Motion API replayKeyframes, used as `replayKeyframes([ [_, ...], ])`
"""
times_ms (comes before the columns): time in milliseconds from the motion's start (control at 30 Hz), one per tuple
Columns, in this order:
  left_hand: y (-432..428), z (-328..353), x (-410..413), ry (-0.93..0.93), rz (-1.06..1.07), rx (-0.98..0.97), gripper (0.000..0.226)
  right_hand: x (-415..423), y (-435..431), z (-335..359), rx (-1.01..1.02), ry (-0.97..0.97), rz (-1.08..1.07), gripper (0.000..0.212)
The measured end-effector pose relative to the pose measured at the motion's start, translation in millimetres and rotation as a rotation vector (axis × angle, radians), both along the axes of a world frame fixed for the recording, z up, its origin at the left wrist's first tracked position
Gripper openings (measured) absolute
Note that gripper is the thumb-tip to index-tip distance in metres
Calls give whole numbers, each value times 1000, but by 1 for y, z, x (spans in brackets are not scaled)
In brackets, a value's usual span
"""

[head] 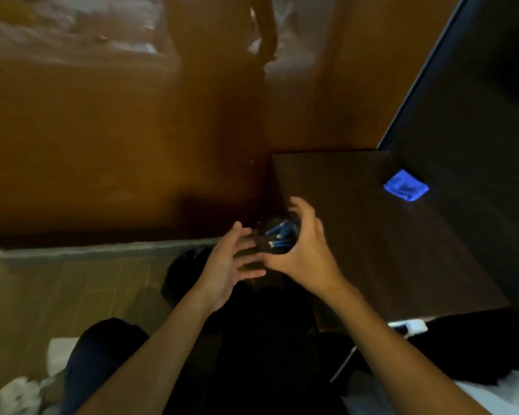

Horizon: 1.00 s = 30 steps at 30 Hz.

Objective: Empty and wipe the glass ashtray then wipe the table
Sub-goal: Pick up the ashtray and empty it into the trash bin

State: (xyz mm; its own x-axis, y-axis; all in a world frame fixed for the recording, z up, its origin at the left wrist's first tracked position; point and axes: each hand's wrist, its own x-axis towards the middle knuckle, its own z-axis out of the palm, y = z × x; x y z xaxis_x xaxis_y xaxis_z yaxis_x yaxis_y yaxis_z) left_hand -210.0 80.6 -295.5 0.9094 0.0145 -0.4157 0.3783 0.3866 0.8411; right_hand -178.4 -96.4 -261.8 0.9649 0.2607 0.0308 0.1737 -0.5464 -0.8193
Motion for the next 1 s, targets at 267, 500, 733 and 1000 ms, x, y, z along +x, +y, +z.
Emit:
replayKeyframes([
  [267, 57, -31, -4, 45, 209, -433, 74, -3, 107, -41, 23, 105, 140, 122],
  [500, 94, -93, 24, 194, 241, -315, 53, 24, 133, -102, 56, 430, 51, 111],
  [733, 142, -173, 69, 332, 226, -66, 41, 38, 139, -153, 277, 722, -484, 4],
  [1000, 142, -239, 102, 353, 203, 431, 33, 37, 151, -176, 202, 766, -290, 5],
])
